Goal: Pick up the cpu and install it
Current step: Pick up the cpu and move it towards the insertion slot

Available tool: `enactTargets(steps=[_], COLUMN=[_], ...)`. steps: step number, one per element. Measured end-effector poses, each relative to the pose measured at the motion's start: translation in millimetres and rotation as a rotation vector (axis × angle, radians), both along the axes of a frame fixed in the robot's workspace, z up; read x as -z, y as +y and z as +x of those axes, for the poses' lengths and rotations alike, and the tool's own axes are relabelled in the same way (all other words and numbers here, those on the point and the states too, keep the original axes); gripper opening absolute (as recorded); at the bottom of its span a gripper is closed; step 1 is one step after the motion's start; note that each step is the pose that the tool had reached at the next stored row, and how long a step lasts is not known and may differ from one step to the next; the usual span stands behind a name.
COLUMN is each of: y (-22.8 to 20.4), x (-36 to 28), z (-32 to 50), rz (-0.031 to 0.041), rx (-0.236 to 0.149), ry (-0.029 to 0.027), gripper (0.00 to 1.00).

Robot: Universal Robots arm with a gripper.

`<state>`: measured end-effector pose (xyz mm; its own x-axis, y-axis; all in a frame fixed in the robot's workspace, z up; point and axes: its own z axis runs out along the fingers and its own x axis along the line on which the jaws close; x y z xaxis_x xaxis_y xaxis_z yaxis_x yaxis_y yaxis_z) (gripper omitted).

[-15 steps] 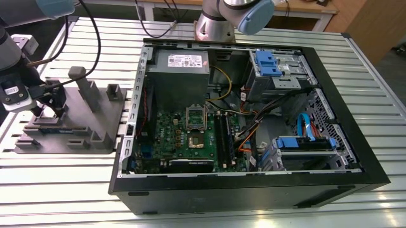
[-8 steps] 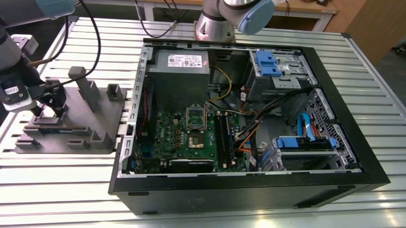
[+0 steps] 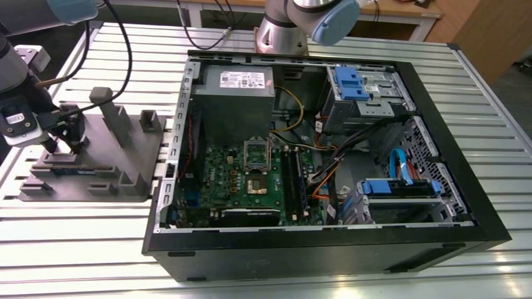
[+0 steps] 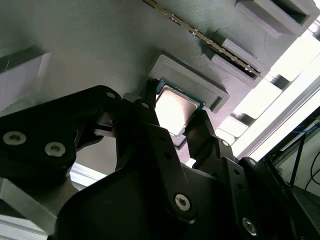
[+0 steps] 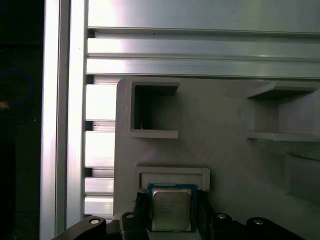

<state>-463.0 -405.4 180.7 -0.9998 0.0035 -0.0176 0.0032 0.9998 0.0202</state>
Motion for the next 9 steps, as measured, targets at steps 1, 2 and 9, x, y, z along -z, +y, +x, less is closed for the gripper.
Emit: enactTargets(steps=[1,2,9], y=[0.0,0.0,0.1], x=[0.0,0.0,0.0], z=[0.0,0.0,0.0], rz=[0.0,0.0,0.0], rx=[0.0,0.0,0.0], ry=[0.0,0.0,0.0], gripper=[0.5,0.5,0.5])
